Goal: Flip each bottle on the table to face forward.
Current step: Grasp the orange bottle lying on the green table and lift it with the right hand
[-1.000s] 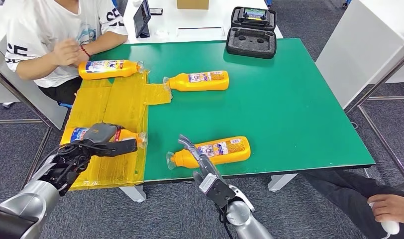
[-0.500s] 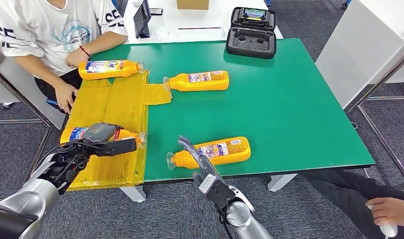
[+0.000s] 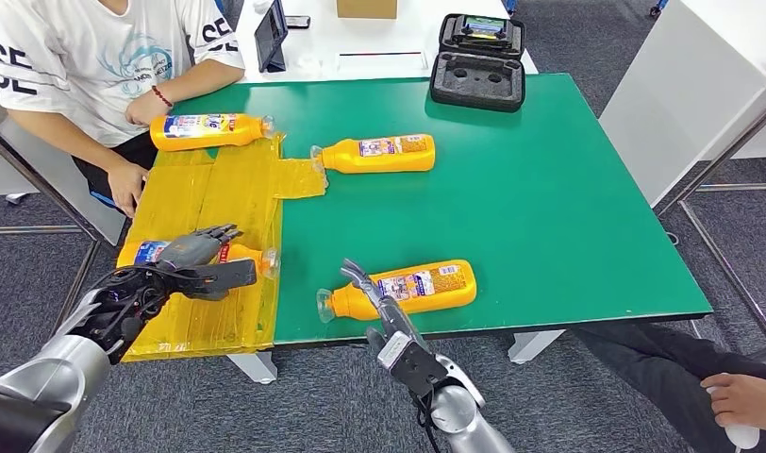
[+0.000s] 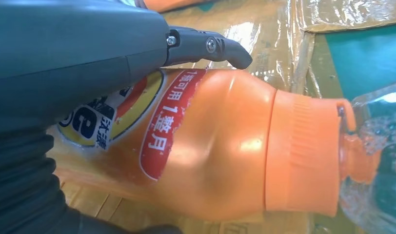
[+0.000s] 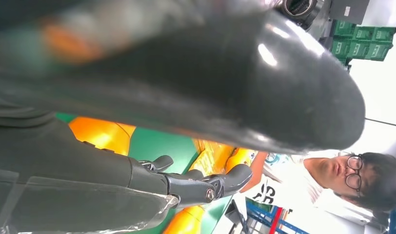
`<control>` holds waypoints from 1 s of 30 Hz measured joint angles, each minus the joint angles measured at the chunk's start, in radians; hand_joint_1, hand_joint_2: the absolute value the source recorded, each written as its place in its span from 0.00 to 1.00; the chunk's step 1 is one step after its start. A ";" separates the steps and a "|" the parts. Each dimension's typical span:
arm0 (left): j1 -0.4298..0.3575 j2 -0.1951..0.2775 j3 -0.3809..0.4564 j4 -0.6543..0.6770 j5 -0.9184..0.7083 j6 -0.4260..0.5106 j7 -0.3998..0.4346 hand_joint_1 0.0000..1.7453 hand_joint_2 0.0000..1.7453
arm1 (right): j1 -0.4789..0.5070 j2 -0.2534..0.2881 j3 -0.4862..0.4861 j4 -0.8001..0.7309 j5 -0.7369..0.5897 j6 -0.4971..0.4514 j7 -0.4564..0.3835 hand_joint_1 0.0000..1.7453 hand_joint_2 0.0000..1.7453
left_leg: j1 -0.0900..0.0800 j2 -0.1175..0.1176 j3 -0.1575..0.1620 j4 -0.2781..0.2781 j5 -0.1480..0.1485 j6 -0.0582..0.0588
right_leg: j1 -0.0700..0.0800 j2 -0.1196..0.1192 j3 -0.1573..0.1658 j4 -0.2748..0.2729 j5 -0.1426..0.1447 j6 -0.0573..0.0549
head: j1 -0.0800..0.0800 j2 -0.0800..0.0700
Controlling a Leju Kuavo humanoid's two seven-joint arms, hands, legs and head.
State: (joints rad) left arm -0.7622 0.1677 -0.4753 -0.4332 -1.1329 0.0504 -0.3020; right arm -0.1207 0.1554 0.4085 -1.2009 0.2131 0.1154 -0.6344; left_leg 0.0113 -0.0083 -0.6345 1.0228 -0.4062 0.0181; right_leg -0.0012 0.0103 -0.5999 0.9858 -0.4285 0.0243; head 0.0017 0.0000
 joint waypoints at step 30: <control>0.025 -0.049 0.156 0.001 0.306 -0.116 -0.267 0.00 0.00 | 0.030 0.008 -0.016 -0.025 0.022 -0.011 0.028 0.00 0.00 | 0.000 0.000 0.003 0.000 0.000 0.000 | 0.000 -0.001 0.003 0.000 0.000 0.000 | 0.000 0.000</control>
State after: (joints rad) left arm -0.7375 0.1188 -0.3192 -0.4326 -0.8266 -0.0660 -0.5685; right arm -0.0908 0.1633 0.3925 -1.2260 0.2353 0.1046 -0.6063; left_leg 0.0112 -0.0086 -0.6315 1.0228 -0.4061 0.0181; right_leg -0.0011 0.0098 -0.5972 0.9857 -0.4285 0.0243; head 0.0015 0.0000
